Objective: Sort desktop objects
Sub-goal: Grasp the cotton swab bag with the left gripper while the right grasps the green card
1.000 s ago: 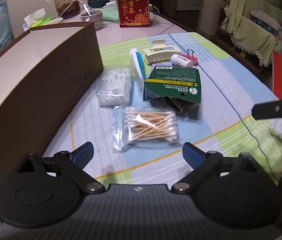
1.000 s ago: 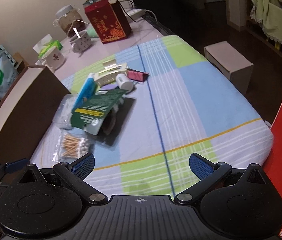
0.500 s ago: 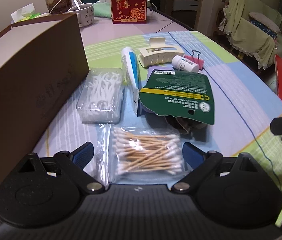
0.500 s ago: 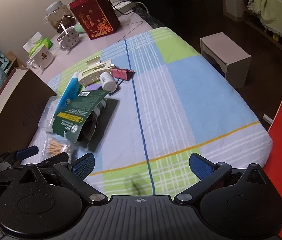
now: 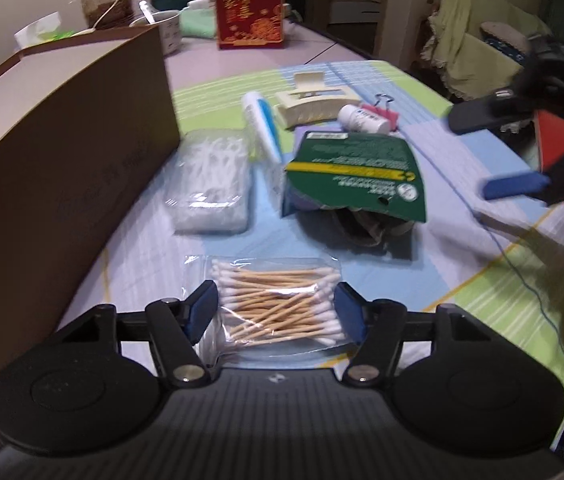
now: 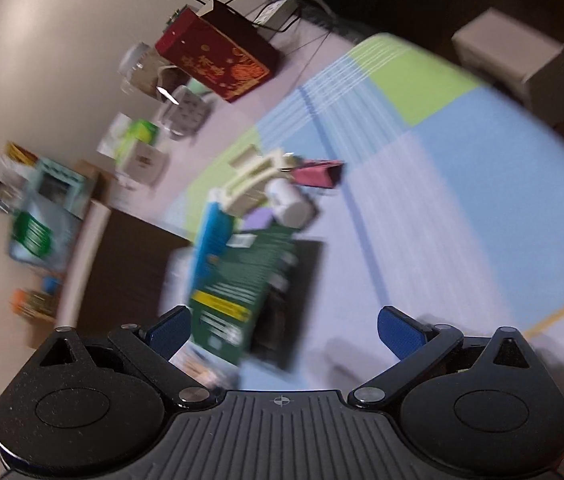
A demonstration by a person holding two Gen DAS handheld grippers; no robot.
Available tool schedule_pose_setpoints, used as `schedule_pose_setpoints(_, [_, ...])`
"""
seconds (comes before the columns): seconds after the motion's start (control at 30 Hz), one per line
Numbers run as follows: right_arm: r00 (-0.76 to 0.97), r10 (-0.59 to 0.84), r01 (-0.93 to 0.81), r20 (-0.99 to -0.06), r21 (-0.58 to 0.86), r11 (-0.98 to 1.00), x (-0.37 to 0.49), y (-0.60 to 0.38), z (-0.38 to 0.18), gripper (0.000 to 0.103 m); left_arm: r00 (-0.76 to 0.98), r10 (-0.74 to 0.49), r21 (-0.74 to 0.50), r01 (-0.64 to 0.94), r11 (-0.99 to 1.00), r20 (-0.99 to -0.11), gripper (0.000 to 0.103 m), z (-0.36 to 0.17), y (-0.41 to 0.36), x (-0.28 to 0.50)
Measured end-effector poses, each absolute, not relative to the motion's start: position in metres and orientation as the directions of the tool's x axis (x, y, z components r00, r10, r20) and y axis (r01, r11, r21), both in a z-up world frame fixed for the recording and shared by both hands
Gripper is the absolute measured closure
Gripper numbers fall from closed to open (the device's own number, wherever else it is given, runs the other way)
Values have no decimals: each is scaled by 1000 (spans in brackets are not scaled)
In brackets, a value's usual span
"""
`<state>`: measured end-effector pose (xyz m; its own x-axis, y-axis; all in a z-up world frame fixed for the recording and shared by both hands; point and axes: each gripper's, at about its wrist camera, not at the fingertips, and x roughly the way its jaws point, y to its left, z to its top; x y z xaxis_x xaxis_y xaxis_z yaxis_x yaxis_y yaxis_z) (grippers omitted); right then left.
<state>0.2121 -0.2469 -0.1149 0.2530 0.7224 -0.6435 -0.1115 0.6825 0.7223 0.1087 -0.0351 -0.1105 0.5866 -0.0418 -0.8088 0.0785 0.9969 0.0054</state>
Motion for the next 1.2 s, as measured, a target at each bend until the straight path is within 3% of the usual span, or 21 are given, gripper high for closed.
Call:
schedule_pose_setpoints(0.07, [226, 768, -67, -599, 777, 626, 223, -242, -124, 23, 580, -31, 4, 58, 998, -814, 39, -110, -31, 106])
schedule_pose_setpoints(0.17, [205, 797, -12, -569, 812, 583, 236, -235, -136, 23, 572, -22, -6, 29, 1000, -820, 22, -110, -27, 103])
schedule_pose_setpoints(0.27, [197, 798, -10, -569, 813, 582, 246, -228, -141, 24, 562, -16, -8, 17, 1000, -827, 18, -115, -26, 104])
schedule_pose_setpoints(0.37, [179, 802, -25, -569, 813, 582, 254, -221, -145, 39, 553, -11, -10, 5, 1000, -833, 17, -119, -26, 105])
schedule_pose_setpoints(0.43, [165, 803, -21, -573, 812, 584, 258, -219, -148, 45, 546, -8, -11, -2, 1000, -838, 22, -122, -25, 105])
schedule_pose_setpoints(0.5, [149, 806, -32, -573, 812, 583, 260, -220, -151, 81, 553, -16, -20, -1, 1000, -833, 33, -122, -28, 105])
schedule_pose_setpoints(0.6, [134, 819, -40, -558, 822, 568, 263, -224, -152, 86, 556, 5, 4, -3, 1000, -831, 35, -121, -33, 104])
schedule_pose_setpoints(0.67, [129, 838, -54, -531, 840, 540, 265, -228, -149, 103, 554, 18, 11, -17, 1000, -832, 35, -119, -34, 102])
schedule_pose_setpoints(1.2, [111, 888, -171, -447, 871, 460, 262, -245, -100, 103, 607, 86, 35, -97, 995, -790, 35, -50, -39, 71])
